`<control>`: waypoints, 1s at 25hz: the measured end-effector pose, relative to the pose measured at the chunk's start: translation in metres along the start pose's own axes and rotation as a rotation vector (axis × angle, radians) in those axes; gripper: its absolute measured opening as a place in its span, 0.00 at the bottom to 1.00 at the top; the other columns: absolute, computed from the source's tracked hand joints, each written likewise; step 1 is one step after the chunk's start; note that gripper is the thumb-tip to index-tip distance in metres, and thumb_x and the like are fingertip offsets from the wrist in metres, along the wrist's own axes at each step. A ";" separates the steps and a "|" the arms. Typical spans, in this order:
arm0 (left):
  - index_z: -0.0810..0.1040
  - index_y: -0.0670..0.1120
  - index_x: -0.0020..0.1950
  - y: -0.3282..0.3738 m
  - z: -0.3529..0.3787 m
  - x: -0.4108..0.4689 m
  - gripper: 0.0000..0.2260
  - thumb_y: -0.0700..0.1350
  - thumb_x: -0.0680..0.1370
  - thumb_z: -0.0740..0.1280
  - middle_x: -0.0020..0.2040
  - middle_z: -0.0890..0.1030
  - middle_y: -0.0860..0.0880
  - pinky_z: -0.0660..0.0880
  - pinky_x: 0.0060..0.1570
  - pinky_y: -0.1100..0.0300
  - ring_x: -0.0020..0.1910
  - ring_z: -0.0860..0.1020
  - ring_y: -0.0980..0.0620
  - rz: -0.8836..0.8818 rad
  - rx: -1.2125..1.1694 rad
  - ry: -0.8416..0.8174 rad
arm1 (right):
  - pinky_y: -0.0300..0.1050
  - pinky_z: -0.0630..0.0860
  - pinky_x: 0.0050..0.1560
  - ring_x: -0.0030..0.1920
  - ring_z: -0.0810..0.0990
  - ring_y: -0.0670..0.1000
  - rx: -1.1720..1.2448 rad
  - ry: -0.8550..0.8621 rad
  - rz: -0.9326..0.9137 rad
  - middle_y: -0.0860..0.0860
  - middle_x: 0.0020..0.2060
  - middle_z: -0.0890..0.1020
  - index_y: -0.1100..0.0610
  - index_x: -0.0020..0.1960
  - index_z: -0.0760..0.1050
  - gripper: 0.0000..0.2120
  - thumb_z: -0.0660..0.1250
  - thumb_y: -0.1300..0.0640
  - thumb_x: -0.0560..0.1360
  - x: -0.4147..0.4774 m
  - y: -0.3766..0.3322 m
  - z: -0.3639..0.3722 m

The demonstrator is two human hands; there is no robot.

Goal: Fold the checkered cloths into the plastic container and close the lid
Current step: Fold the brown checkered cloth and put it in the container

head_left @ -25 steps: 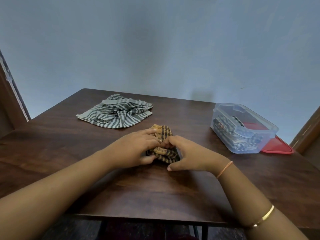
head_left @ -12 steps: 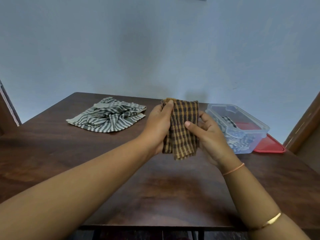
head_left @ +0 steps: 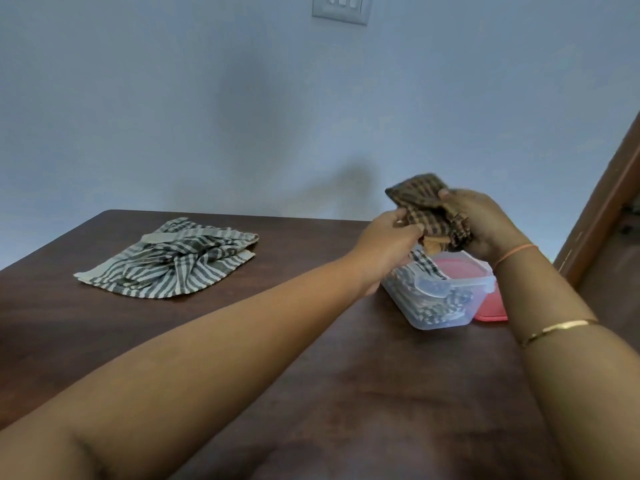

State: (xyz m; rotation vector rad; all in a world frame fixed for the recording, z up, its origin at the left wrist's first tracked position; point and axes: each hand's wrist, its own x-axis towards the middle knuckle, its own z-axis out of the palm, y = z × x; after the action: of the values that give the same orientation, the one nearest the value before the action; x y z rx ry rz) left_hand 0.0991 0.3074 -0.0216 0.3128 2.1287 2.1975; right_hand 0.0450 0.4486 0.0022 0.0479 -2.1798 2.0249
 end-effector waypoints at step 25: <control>0.72 0.48 0.65 -0.068 -0.167 0.001 0.17 0.40 0.76 0.59 0.67 0.69 0.42 0.68 0.63 0.48 0.67 0.67 0.40 -0.219 1.317 0.372 | 0.46 0.72 0.43 0.49 0.78 0.60 -1.152 -0.115 -0.556 0.58 0.47 0.81 0.60 0.48 0.77 0.12 0.56 0.58 0.75 -0.007 0.036 0.158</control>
State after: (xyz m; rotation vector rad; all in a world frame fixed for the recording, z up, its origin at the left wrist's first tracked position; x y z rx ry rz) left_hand 0.0594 0.1467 -0.0932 -0.3113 3.2581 0.4773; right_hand 0.0309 0.2941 -0.0451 0.5389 -2.6369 0.3567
